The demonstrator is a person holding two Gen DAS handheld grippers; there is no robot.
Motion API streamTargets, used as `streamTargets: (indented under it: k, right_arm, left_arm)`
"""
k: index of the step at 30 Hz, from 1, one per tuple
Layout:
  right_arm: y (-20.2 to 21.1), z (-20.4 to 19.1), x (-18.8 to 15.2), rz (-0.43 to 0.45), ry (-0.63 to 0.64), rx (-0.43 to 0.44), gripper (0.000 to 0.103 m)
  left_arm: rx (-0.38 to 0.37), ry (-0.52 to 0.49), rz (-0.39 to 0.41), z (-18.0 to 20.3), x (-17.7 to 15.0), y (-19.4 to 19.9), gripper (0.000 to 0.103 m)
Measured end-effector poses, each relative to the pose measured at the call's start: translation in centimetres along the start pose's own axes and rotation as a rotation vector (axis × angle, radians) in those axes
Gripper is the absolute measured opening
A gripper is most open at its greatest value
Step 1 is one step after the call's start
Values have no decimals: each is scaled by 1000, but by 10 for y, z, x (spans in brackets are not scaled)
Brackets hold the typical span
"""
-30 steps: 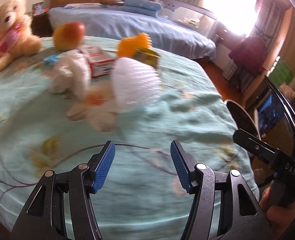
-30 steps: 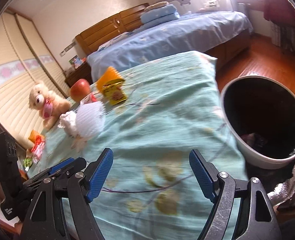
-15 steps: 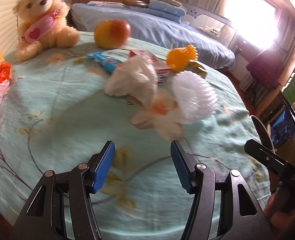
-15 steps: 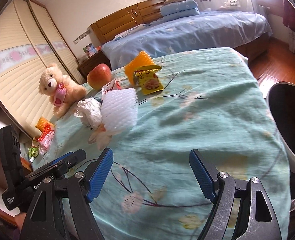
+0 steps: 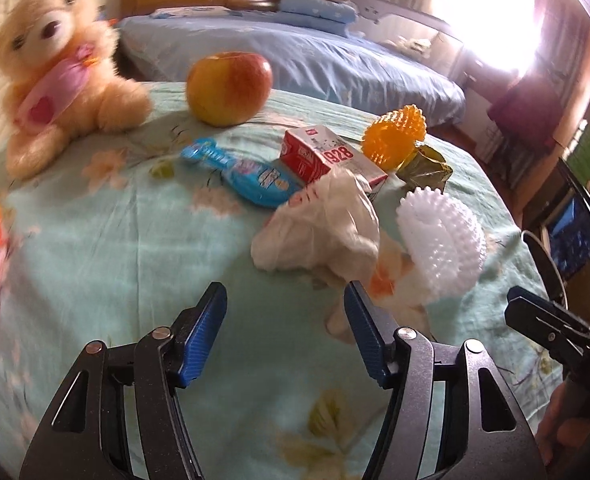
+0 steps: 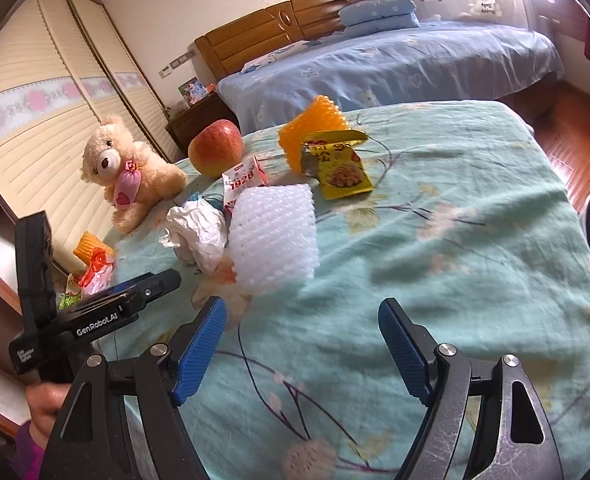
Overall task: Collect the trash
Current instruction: 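Grasp the white foam mesh with the right tool while the left tool grasps the crumpled tissue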
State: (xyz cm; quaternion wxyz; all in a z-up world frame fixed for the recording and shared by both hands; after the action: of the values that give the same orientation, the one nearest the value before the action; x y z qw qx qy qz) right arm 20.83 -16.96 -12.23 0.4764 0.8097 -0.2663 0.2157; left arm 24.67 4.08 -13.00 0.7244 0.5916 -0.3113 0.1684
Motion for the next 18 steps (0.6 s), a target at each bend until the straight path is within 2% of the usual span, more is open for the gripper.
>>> streamTargets:
  k: [9, 10, 11, 13, 16, 18]
  right_arm:
    - [-28, -4, 13, -19, 5, -4, 77]
    - [-32, -4, 14, -23, 6, -4, 70]
    - [-35, -4, 14, -28, 8, -4, 65]
    - [-40, -5, 13, -40, 12, 0, 42]
    - [-41, -7, 11, -42, 31, -2, 27]
    - [-38, -8, 10, -41, 42, 1, 22]
  left_arm:
    - [-95, -57, -28, 4, 13, -25, 65]
    - [-104, -67, -24, 8, 13, -25, 64]
    - [-110, -75, -21, 10, 14, -25, 54]
    - [-121, -92, -28, 16, 13, -25, 36]
    - [-134, -100, -26, 24, 10, -22, 26]
    - [-150, -86, -25, 29, 8, -19, 24]
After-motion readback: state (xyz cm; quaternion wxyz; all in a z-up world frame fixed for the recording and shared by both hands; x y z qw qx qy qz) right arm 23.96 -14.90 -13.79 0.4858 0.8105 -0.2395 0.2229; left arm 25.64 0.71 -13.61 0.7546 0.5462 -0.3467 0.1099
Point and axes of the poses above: each gripper's, at about its wrist camera, not at the fingertips, and y roughly against the way its jaws point, z to its right, x to its top, the point moved 9 cm from there along -y, roughly the way its jaws point, and after that the axes turned 7 degrees about -y, right-handed, at the moved point
